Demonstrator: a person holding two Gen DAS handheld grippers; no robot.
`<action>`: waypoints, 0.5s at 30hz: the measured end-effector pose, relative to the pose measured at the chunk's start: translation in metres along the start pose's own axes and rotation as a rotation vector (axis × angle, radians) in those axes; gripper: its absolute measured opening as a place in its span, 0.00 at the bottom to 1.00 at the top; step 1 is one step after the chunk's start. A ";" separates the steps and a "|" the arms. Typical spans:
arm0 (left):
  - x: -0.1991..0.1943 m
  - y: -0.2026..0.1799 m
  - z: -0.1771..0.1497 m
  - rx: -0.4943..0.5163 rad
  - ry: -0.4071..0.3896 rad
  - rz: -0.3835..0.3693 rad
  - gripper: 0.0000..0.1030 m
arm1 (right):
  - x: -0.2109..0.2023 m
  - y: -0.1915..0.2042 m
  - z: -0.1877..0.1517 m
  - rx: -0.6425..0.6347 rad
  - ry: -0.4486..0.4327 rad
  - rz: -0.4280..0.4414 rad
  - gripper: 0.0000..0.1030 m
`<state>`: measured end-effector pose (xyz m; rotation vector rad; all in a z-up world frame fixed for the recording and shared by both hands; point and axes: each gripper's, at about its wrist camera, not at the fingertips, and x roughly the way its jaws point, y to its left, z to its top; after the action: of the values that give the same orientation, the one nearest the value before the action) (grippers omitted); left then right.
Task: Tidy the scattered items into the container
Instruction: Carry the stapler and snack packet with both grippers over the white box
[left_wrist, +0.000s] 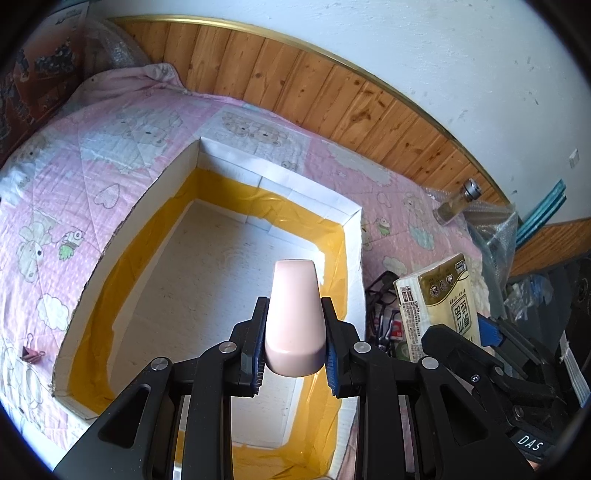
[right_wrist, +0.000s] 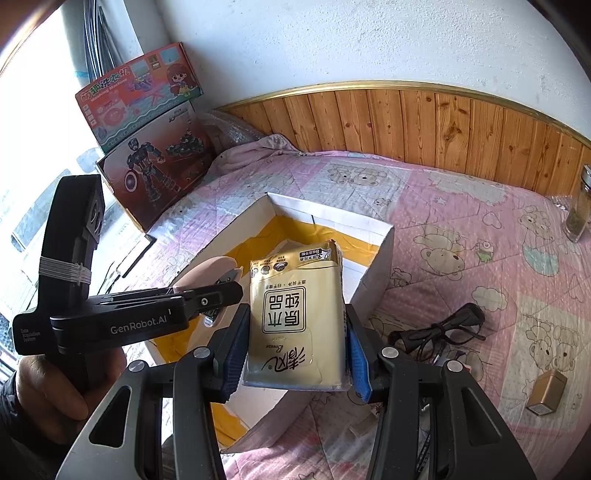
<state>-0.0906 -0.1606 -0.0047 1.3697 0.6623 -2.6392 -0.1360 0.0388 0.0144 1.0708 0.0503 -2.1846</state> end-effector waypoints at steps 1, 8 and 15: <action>0.001 0.002 0.001 -0.003 0.002 0.008 0.25 | 0.002 0.001 0.001 -0.004 0.003 0.002 0.48; 0.008 0.009 0.007 -0.003 0.016 0.036 0.25 | 0.016 0.009 0.007 -0.028 0.018 0.018 0.48; 0.014 0.015 0.016 -0.002 0.027 0.056 0.26 | 0.028 0.016 0.015 -0.052 0.031 0.022 0.48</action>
<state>-0.1070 -0.1789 -0.0129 1.4043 0.6196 -2.5809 -0.1485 0.0065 0.0086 1.0715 0.1079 -2.1353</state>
